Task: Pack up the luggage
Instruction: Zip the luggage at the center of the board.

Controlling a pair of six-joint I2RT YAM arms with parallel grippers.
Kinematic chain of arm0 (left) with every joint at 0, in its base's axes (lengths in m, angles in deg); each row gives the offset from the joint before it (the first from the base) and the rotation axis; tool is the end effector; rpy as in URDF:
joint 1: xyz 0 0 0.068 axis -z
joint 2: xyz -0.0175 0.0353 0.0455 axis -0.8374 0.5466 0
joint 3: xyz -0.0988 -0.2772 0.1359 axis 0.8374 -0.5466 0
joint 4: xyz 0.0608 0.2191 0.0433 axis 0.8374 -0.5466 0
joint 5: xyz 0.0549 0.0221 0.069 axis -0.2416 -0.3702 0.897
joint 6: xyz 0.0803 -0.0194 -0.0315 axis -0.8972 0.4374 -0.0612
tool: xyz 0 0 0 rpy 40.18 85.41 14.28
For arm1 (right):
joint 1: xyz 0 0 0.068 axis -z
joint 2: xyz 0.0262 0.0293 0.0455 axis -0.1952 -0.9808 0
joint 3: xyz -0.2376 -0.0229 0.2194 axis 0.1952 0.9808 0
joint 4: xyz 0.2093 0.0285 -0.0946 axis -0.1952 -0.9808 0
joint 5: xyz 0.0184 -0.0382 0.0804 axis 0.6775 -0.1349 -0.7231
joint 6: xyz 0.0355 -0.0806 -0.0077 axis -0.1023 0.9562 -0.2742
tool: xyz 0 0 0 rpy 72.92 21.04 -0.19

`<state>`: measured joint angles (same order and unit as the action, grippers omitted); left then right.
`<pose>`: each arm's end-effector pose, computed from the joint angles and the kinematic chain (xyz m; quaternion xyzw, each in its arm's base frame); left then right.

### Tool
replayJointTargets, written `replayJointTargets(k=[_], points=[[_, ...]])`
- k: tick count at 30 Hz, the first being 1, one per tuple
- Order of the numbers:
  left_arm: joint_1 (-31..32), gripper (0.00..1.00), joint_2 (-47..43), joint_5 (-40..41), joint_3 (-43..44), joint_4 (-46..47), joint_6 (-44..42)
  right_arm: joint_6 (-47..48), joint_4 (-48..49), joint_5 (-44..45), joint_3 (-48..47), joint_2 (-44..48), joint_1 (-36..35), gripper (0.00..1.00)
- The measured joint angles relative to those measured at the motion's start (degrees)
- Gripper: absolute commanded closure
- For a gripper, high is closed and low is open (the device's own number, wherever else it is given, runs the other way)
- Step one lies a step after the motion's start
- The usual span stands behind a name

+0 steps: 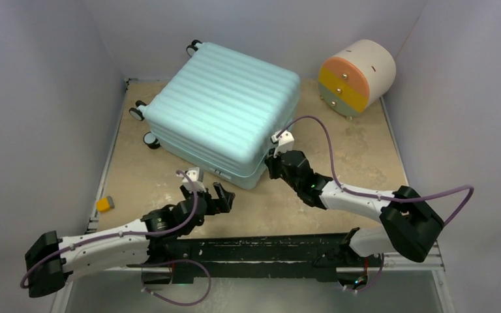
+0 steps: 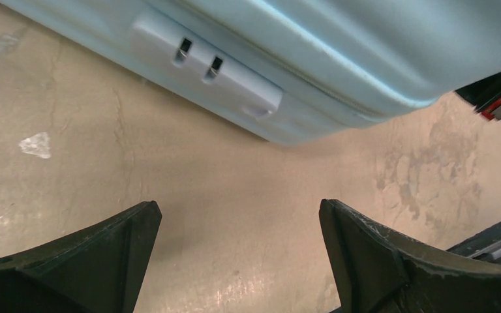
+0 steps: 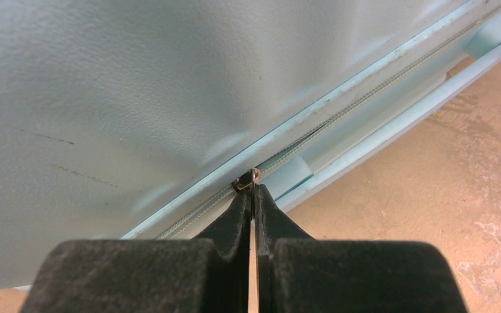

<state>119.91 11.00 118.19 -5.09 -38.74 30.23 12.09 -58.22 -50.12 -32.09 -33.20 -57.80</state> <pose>0.0895 -0.0734 0.2172 -0.0882 0.8279 -0.2717 0.4827 0.2160 0.1955 0.2836 -0.1326 0.7821 0.2065 0.5728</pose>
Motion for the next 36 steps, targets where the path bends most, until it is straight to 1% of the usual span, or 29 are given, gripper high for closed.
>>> replayJointTargets(k=[5, 8, 10, 14, 16, 18, 22, 26, 33, 35, 36], points=[[-0.55, 0.0, 11.21, -1.77, -0.59, 11.3, -5.25, 0.09, 0.7, -1.6, -1.46, -1.99, 0.24, 1.0], [-2.19, 0.01, 13.51, -2.05, -0.59, 16.2, -7.85, 0.24, 0.61, -2.19, -2.12, -2.6, 0.11, 1.0], [-4.87, 0.04, 14.47, -2.47, -0.63, 19.28, -8.46, 0.26, 0.61, -2.25, -2.12, -2.6, -0.09, 1.0], [-11.56, 0.07, 16.65, -3.56, -2.12, 25.35, -7.82, 0.2, 0.79, -2.01, -2.12, -2.84, -0.63, 1.0], [-13.46, 0.09, 17.44, -4.0, -3.67, 27.74, -7.37, 0.24, 0.87, -1.09, -2.12, -2.97, -1.2, 1.0], [-13.92, 0.12, 18.27, -4.11, -4.96, 30.16, -6.8, 0.39, 1.55, 0.61, -2.19, -3.61, -2.16, 1.0], [-14.6, 0.22, 21.16, -4.04, -5.73, 33.73, -5.73, 0.59, 2.71, 3.34, -3.1, -5.25, -4.11, 1.0], [-14.67, 0.34, 21.77, -3.76, -7.1, 35.91, -3.93, 0.39, 3.8, 5.4, -3.19, -6.08, -5.22, 1.0], [-14.64, 0.44, 21.88, -4.24, -8.7, 39.3, -0.61, -0.04, 4.74, 6.36, -2.43, -5.75, -5.44, 1.0], [-14.62, 0.48, 21.81, -4.66, -9.22, 40.15, 0.7, -0.26, 5.6, 6.14, -2.03, -5.7, -5.25, 1.0], [-14.62, 0.52, 21.59, -4.92, -9.38, 40.26, 1.25, -0.28, 6.08, 6.05, -1.81, -5.7, -5.18, 1.0]])
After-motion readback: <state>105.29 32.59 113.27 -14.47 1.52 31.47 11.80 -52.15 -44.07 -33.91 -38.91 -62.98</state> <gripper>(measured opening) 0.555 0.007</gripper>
